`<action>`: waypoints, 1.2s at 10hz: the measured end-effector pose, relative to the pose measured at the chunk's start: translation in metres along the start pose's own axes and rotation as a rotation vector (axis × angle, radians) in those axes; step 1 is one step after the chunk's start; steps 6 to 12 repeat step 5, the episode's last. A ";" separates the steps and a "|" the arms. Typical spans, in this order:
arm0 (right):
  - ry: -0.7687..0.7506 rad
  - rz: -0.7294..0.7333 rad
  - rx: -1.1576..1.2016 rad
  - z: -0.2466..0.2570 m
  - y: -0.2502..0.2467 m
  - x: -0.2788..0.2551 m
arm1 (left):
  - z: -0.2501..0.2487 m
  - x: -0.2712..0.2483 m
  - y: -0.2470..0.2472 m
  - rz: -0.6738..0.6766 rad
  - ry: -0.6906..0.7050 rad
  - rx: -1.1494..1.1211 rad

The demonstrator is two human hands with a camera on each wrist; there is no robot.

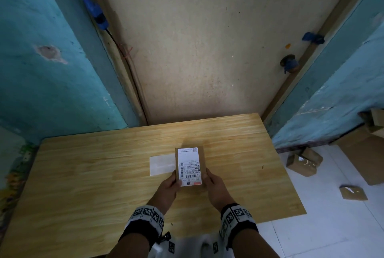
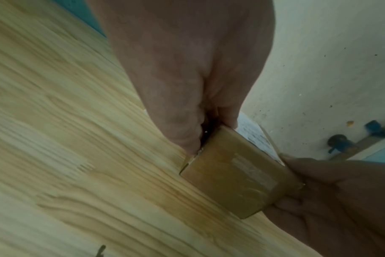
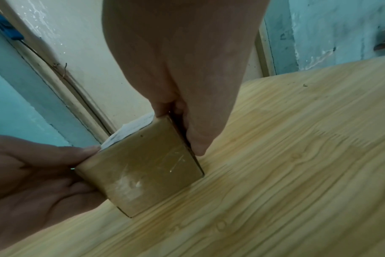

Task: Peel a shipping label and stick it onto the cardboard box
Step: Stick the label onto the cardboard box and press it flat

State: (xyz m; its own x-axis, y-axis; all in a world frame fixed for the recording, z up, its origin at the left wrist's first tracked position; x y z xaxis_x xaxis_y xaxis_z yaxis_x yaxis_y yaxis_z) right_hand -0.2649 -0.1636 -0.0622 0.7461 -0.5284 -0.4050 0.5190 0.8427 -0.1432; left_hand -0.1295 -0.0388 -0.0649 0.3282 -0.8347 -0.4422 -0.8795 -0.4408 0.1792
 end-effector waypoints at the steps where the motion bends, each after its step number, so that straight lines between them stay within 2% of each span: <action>1: 0.016 0.006 0.017 0.003 -0.001 -0.001 | -0.005 -0.002 0.001 0.003 -0.005 0.016; 3: 0.065 0.043 0.064 0.002 -0.006 0.001 | -0.009 -0.019 0.011 0.016 0.030 0.142; 4: 0.083 0.072 0.006 0.008 -0.006 0.001 | -0.005 -0.019 0.004 0.010 0.006 0.166; 5: 0.134 0.013 0.019 0.020 -0.012 0.005 | -0.017 -0.013 -0.005 -0.144 0.033 0.103; 12: 0.134 0.013 0.019 0.020 -0.012 0.005 | -0.017 -0.013 -0.005 -0.144 0.033 0.103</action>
Point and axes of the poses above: each hand's wrist, its own x-axis towards the middle knuckle, its own y-axis out of the palm, z = x × y, the point moved 2 cm from there along x, towards the middle knuckle, and after that the axes turned 7 degrees about z, right-handed, at the moved point
